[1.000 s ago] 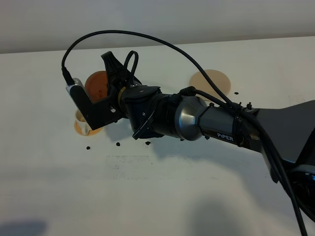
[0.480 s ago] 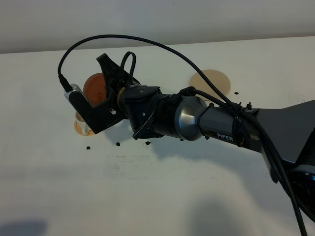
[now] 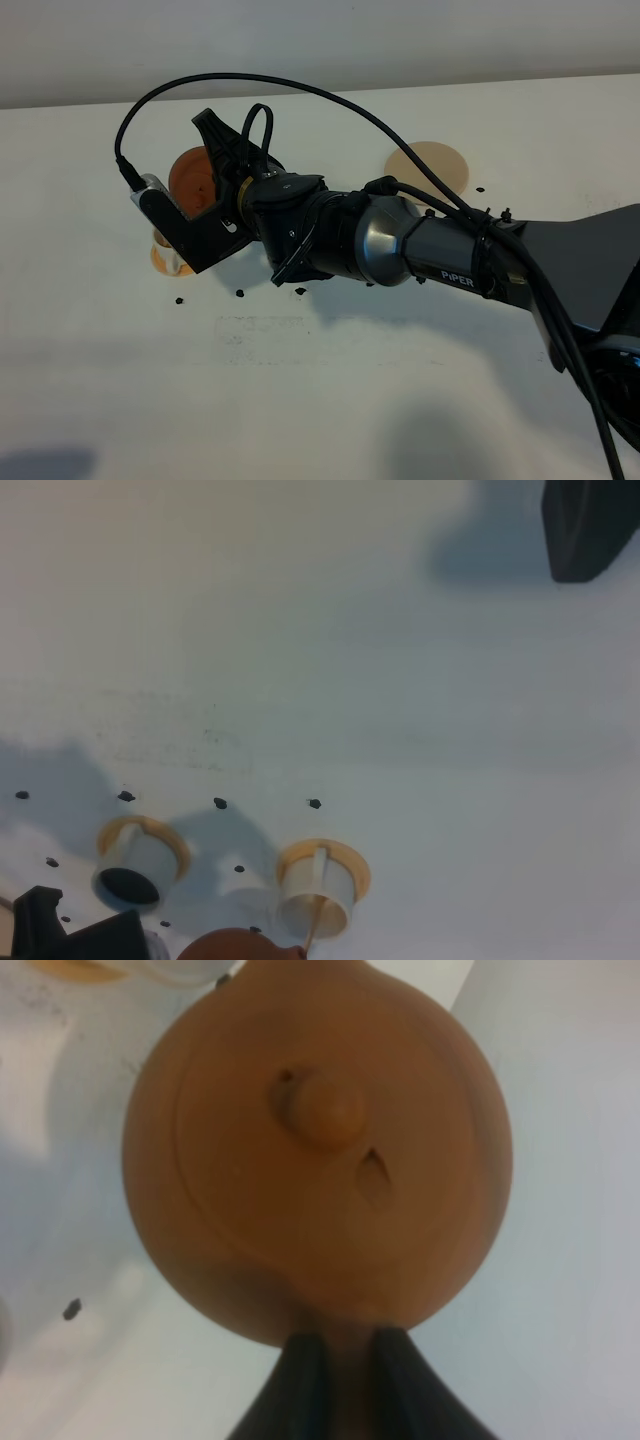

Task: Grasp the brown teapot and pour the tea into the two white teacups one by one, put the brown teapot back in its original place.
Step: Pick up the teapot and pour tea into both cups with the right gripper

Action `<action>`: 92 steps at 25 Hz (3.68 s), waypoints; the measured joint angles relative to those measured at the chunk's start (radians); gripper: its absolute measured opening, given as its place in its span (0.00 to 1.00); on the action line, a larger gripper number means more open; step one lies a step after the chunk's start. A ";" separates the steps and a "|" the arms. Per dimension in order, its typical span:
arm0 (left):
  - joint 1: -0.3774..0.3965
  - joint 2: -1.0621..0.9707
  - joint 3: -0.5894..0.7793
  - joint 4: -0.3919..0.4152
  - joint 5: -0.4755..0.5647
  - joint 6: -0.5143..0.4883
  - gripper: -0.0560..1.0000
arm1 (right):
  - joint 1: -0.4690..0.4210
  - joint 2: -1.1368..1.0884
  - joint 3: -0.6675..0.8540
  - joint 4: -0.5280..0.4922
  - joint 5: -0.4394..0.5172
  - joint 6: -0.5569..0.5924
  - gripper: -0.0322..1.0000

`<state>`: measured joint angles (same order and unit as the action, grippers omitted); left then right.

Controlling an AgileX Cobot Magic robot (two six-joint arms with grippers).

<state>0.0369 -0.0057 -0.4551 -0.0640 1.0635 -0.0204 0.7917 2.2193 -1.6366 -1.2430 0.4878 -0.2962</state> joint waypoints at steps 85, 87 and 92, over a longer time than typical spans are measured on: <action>0.000 0.000 0.000 0.000 0.000 -0.002 0.36 | 0.013 0.005 0.000 -0.246 0.094 0.030 0.12; 0.000 0.000 0.000 0.000 0.000 -0.002 0.36 | 0.015 0.005 0.000 -0.253 0.094 0.031 0.12; 0.000 0.000 0.000 0.000 0.000 -0.001 0.36 | 0.016 0.005 0.000 -0.257 0.098 0.033 0.12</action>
<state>0.0369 -0.0057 -0.4551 -0.0640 1.0635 -0.0213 0.8075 2.2248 -1.6366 -1.4995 0.5855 -0.2631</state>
